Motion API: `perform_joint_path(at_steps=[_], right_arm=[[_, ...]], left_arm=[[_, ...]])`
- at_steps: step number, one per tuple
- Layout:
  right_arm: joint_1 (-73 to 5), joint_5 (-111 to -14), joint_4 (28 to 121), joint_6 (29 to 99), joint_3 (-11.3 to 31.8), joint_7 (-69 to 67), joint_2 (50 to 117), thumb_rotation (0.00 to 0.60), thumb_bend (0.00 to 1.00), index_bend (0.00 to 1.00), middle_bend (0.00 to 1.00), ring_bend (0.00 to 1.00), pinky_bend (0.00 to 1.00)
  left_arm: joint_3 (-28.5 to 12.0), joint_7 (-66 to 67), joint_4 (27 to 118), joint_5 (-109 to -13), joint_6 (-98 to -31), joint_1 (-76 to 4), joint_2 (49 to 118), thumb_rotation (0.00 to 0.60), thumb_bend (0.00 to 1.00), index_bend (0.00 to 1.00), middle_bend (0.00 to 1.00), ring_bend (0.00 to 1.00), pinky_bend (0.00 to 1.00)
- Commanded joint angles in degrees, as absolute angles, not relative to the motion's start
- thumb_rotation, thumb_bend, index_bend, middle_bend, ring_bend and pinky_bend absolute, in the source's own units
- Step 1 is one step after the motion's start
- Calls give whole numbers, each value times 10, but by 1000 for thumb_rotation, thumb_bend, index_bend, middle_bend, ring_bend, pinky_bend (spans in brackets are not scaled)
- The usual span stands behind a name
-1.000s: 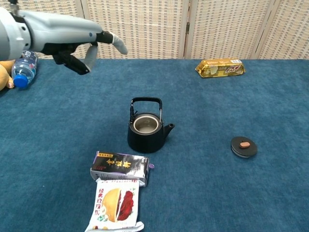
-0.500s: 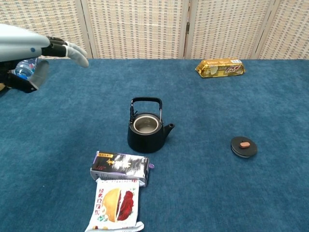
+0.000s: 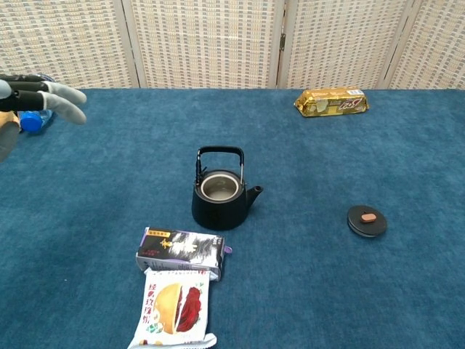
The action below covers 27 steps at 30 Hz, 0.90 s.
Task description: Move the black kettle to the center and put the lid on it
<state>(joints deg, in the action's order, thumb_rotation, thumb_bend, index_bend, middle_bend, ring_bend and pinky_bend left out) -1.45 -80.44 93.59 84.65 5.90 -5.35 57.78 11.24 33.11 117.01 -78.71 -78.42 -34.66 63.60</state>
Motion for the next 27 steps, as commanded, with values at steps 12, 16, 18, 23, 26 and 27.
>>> perform_joint_path(at_steps=[12, 16, 18, 23, 26, 27], right_arm=[[-22, -802, 939, 837, 58, -23, 589, 600, 13, 264, 324, 243, 273], [-24, -801, 940, 834, 57, -14, 591, 600, 13, 264, 324, 243, 273], [-25, -799, 941, 833, 58, -11, 592, 600, 13, 264, 324, 243, 273], [-27, -797, 941, 830, 58, -3, 595, 600, 13, 264, 324, 243, 273], [-29, -796, 941, 828, 58, 1, 596, 600, 14, 264, 324, 243, 273], [-30, -796, 941, 827, 58, 3, 597, 600, 14, 264, 324, 243, 273]], left_arm=[[134, 261, 1103, -897, -844, -244, 637, 600, 747, 314, 199, 167, 345], [137, 236, 1087, -920, -855, -220, 631, 600, 727, 394, 340, 300, 484], [137, 236, 1081, -921, -854, -212, 628, 600, 721, 411, 379, 328, 509], [128, 252, 1075, -902, -857, -185, 624, 600, 685, 428, 445, 352, 526], [120, 244, 1071, -896, -866, -169, 622, 600, 649, 432, 471, 366, 533], [118, 235, 1067, -899, -870, -165, 621, 600, 633, 435, 477, 370, 534]])
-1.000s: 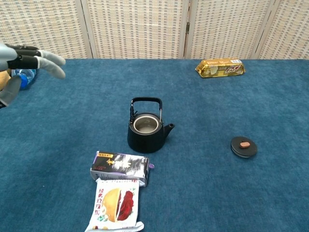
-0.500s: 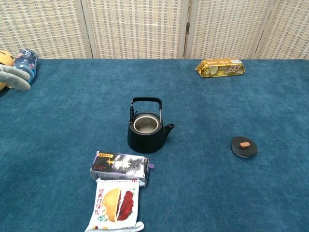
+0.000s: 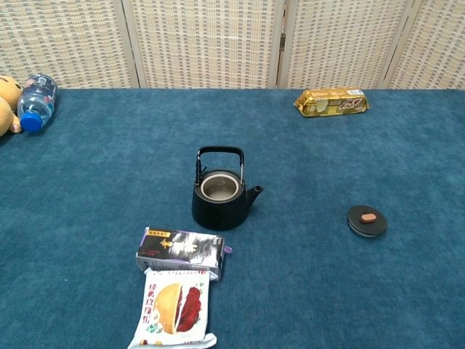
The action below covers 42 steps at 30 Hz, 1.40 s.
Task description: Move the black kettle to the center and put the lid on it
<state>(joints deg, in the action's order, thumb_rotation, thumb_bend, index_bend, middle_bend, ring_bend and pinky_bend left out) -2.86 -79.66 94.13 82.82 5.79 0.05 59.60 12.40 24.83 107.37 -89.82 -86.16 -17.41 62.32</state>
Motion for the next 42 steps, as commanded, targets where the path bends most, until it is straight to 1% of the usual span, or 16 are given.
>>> perform_joint_path(at_steps=[1, 6, 15, 22, 28, 31, 35, 37, 39, 40, 42], right_arm=[[-30, -795, 942, 825, 58, 5, 598, 600, 14, 264, 324, 243, 273], [-34, -795, 942, 822, 57, 14, 601, 600, 13, 264, 324, 243, 273], [-38, -806, 938, 824, 55, 26, 611, 600, 14, 275, 324, 243, 273], [-41, -815, 931, 829, 54, 32, 620, 600, 14, 280, 325, 243, 273], [-43, -846, 911, 851, 53, 20, 636, 600, 14, 324, 361, 274, 279], [-45, -861, 902, 858, 50, 15, 642, 600, 14, 343, 375, 289, 356], [-47, -874, 896, 865, 50, 14, 647, 600, 13, 367, 406, 323, 533], [-50, -877, 892, 867, 52, 17, 651, 600, 13, 380, 440, 358, 597], [-56, -880, 889, 861, 53, 25, 652, 600, 14, 388, 517, 435, 677], [-59, -879, 891, 857, 54, 31, 651, 600, 14, 388, 547, 463, 698], [-68, -881, 900, 845, 55, 47, 645, 600, 14, 390, 643, 554, 754]], left_arm=[[116, 219, 1060, -906, -876, -160, 621, 600, 618, 438, 482, 373, 535], [108, 166, 1027, -918, -897, -137, 619, 600, 589, 453, 498, 380, 541], [73, 109, 960, -909, -930, -101, 644, 600, 577, 492, 541, 402, 562], [57, 91, 930, -907, -925, -91, 658, 600, 575, 502, 547, 407, 567], [50, 76, 925, -916, -923, -84, 654, 600, 574, 505, 548, 407, 568], [47, 71, 926, -916, -920, -81, 652, 600, 575, 505, 548, 407, 568], [43, 62, 927, -917, -922, -74, 650, 600, 574, 505, 548, 407, 569], [41, 60, 926, -919, -925, -71, 649, 600, 575, 505, 548, 407, 569], [39, 58, 926, -920, -927, -67, 648, 600, 575, 505, 548, 407, 569], [39, 57, 926, -921, -928, -65, 647, 600, 574, 505, 548, 407, 569], [37, 57, 926, -921, -931, -61, 646, 600, 574, 505, 548, 407, 569]])
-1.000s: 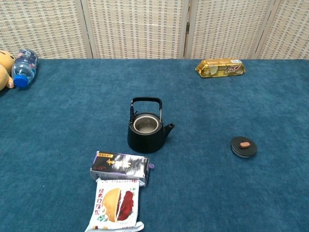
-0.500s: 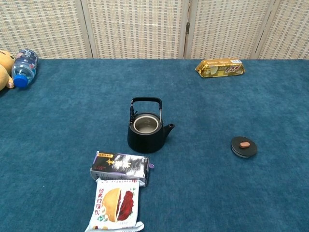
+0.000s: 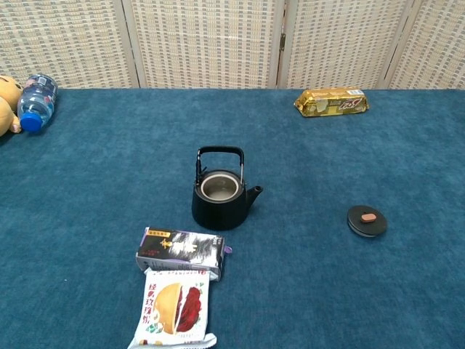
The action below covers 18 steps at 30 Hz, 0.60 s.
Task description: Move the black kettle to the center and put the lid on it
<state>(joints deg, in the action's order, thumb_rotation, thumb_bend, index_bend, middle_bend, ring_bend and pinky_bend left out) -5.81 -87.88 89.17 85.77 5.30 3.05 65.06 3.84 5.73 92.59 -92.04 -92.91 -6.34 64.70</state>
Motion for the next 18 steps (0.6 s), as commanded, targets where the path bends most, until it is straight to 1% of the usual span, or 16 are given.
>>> perform_joint_path(at_steps=[1, 3, 8, 10, 12, 15, 18], right_arm=[[-74, -882, 906, 837, 55, 57, 641, 600, 14, 394, 687, 596, 780], [-83, -883, 920, 823, 55, 75, 633, 600, 14, 403, 792, 698, 854], [-112, -877, 970, 780, 60, 160, 614, 600, 14, 405, 945, 850, 975], [-124, -871, 992, 760, 62, 192, 607, 600, 14, 405, 983, 895, 995], [-138, -859, 1015, 737, 65, 226, 599, 600, 14, 405, 1000, 941, 1000], [-160, -840, 1043, 706, 73, 271, 594, 600, 14, 405, 1000, 981, 1000], [-186, -831, 1060, 668, 76, 278, 589, 600, 14, 415, 1000, 998, 1000]], left_arm=[[36, 56, 926, -921, -934, -58, 645, 600, 575, 505, 548, 407, 569], [34, 53, 925, -922, -936, -55, 644, 600, 575, 505, 548, 407, 569], [29, 47, 924, -923, -940, -49, 642, 600, 574, 505, 548, 407, 569], [26, 49, 923, -925, -944, -45, 643, 600, 574, 505, 548, 407, 569], [25, 49, 922, -928, -950, -41, 643, 600, 574, 505, 548, 407, 569], [23, 47, 920, -932, -955, -37, 643, 600, 574, 505, 548, 407, 569], [19, 51, 918, -932, -963, -31, 645, 600, 574, 505, 548, 407, 569]])
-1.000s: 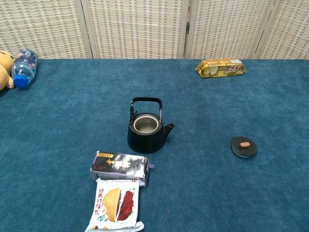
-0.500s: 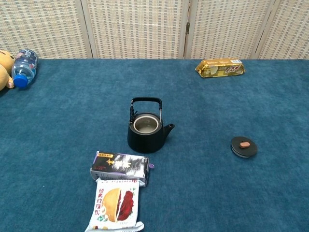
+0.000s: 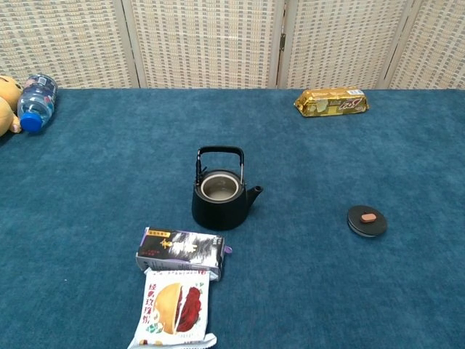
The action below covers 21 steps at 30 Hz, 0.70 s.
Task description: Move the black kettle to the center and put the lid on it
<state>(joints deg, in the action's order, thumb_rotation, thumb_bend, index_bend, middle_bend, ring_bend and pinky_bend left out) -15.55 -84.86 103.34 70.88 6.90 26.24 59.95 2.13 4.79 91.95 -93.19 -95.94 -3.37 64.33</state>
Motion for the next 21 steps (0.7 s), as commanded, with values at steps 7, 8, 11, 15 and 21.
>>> perform_joint_path(at_steps=[7, 8, 11, 15, 21], right_arm=[[-240, -793, 1081, 592, 81, 326, 580, 600, 14, 430, 1000, 1000, 1000], [-249, -784, 1084, 581, 81, 337, 582, 600, 15, 431, 1000, 1000, 1000], [-267, -762, 1085, 562, 80, 367, 587, 600, 14, 436, 1000, 1000, 1000], [-289, -731, 1081, 544, 75, 409, 600, 600, 14, 439, 1000, 1000, 1000], [-312, -698, 1057, 531, 60, 453, 631, 600, 14, 439, 1000, 1000, 1000]], left_arm=[[13, 53, 918, -932, -962, -27, 646, 600, 573, 507, 548, 407, 569], [12, 56, 918, -932, -963, -25, 647, 600, 573, 507, 548, 407, 569], [10, 59, 918, -934, -966, -23, 648, 600, 573, 508, 548, 407, 569], [7, 56, 917, -935, -967, -20, 648, 600, 573, 510, 548, 407, 569], [2, 50, 917, -930, -964, -18, 646, 600, 573, 515, 548, 407, 569]])
